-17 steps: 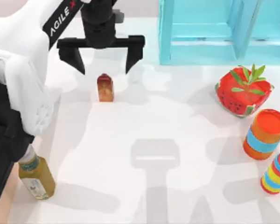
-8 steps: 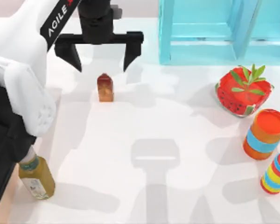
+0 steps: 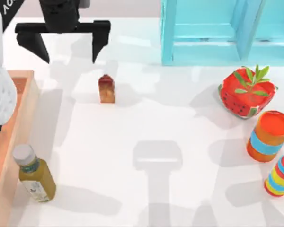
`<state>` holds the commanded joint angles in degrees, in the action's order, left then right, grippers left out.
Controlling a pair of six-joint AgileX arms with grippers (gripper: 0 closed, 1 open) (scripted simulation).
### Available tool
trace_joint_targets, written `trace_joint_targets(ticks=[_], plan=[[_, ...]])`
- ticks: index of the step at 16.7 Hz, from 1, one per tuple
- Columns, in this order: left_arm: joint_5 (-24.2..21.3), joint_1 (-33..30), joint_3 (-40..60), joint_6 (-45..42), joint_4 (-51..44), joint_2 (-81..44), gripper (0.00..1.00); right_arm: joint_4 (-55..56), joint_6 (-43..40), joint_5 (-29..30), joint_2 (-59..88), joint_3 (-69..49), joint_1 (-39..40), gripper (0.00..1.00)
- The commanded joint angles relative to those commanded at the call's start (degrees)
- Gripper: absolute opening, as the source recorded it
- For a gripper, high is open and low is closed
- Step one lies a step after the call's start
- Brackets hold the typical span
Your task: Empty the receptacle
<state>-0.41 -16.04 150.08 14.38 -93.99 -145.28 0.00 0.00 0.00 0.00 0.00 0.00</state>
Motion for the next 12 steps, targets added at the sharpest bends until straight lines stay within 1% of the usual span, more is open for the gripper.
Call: trace_joint_targets(ticks=[12], plan=[[0.2, 13.2, -27.9, -13.0, 8.5, 19.1, 1.00, 0.0, 0.0, 0.0, 0.0, 0.0, 0.0, 1.00]])
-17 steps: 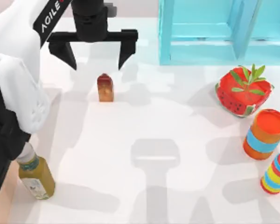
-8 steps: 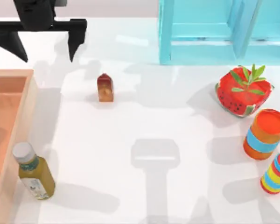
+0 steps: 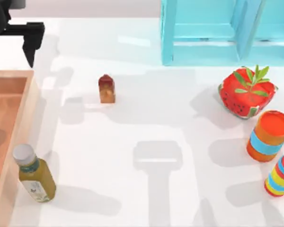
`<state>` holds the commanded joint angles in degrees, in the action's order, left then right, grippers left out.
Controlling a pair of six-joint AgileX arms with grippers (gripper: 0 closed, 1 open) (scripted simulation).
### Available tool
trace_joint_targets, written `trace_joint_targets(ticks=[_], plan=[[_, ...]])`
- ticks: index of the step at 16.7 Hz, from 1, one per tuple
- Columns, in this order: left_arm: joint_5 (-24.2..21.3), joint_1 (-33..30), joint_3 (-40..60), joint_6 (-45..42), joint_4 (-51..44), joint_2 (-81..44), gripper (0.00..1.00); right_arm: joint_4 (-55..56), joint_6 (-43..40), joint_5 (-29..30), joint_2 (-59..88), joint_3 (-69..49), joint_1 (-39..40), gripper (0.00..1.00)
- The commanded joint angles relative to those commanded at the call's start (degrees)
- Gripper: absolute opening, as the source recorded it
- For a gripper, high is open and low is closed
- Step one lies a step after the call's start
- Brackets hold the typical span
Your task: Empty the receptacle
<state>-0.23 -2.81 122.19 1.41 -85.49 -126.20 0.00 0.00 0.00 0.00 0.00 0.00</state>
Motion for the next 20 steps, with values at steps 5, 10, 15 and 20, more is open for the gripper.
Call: trace_joint_targets(ticks=[5, 10, 15, 20], plan=[[0.1, 6.2, -14.9, -6.3, 3.5, 9.7, 1.00, 0.0, 0.0, 0.0, 0.0, 0.0, 0.0, 1.00], [0.3, 11.2, -24.2, -11.3, 7.1, 16.5, 1.00, 0.0, 0.0, 0.0, 0.0, 0.0, 0.0, 1.00], [0.3, 11.1, -24.4, -11.4, 7.1, 16.5, 1.00, 0.0, 0.0, 0.0, 0.0, 0.0, 0.0, 1.00], [0.3, 11.3, -28.9, -11.4, 12.5, 15.7, 1.00, 0.0, 0.0, 0.0, 0.0, 0.0, 0.0, 1.00]])
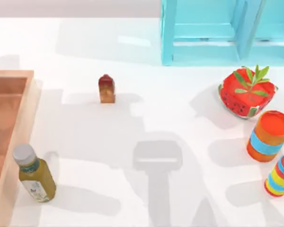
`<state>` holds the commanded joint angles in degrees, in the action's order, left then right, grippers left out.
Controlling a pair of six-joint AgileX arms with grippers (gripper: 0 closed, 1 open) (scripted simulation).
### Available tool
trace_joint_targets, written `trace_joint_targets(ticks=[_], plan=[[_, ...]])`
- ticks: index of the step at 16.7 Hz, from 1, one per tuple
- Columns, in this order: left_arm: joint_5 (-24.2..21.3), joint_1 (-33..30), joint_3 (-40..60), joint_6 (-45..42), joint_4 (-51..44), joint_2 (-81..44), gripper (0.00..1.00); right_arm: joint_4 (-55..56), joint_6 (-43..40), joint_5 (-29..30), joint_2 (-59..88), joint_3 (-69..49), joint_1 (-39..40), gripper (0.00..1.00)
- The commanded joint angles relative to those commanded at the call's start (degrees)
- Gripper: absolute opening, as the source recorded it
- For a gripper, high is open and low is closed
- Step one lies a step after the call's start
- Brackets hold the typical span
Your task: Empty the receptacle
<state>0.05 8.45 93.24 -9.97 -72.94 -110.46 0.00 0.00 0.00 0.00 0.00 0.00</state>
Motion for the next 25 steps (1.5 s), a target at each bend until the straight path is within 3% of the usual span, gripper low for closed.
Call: trace_joint_targets(ticks=[7, 13, 25], plan=[[0.0, 0.6, -12.4, -0.6, 14.7, -2.3, 1.00, 0.0, 0.0, 0.0, 0.0, 0.0, 0.0, 1.00], [0.0, 0.3, -13.8, -0.4, 16.4, -2.5, 1.00, 0.0, 0.0, 0.0, 0.0, 0.0, 0.0, 1.00], [0.0, 0.3, -13.8, -0.4, 16.4, -2.5, 0.10, 0.0, 0.0, 0.0, 0.0, 0.0, 0.0, 1.00]])
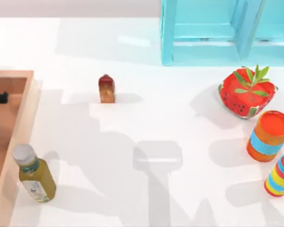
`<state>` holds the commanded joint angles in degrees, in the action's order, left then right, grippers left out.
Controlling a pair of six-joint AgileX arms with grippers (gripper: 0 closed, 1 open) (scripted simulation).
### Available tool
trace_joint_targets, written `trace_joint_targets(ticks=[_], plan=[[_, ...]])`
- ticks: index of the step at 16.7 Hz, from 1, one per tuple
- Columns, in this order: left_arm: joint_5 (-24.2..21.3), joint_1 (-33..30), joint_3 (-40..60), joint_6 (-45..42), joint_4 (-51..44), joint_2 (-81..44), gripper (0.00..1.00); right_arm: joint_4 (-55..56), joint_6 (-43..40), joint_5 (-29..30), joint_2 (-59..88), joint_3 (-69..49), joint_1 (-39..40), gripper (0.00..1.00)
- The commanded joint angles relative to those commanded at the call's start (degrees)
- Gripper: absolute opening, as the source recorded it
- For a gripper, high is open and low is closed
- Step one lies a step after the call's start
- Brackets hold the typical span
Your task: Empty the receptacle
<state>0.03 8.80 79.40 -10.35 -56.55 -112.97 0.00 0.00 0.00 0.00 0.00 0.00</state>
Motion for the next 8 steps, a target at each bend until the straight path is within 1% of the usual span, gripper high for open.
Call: trace_joint_targets(ticks=[1, 2, 8], plan=[[0.0, 0.0, 0.0, 0.0, 0.0, 0.0, 0.02, 0.0, 0.0, 0.0, 0.0, 0.0, 0.0, 1.00], [0.0, 0.0, 0.0, 0.0, 0.0, 0.0, 0.00, 0.0, 0.0, 0.0, 0.0, 0.0, 0.0, 1.00], [0.0, 0.0, 0.0, 0.0, 0.0, 0.0, 0.00, 0.0, 0.0, 0.0, 0.0, 0.0, 0.0, 1.00]])
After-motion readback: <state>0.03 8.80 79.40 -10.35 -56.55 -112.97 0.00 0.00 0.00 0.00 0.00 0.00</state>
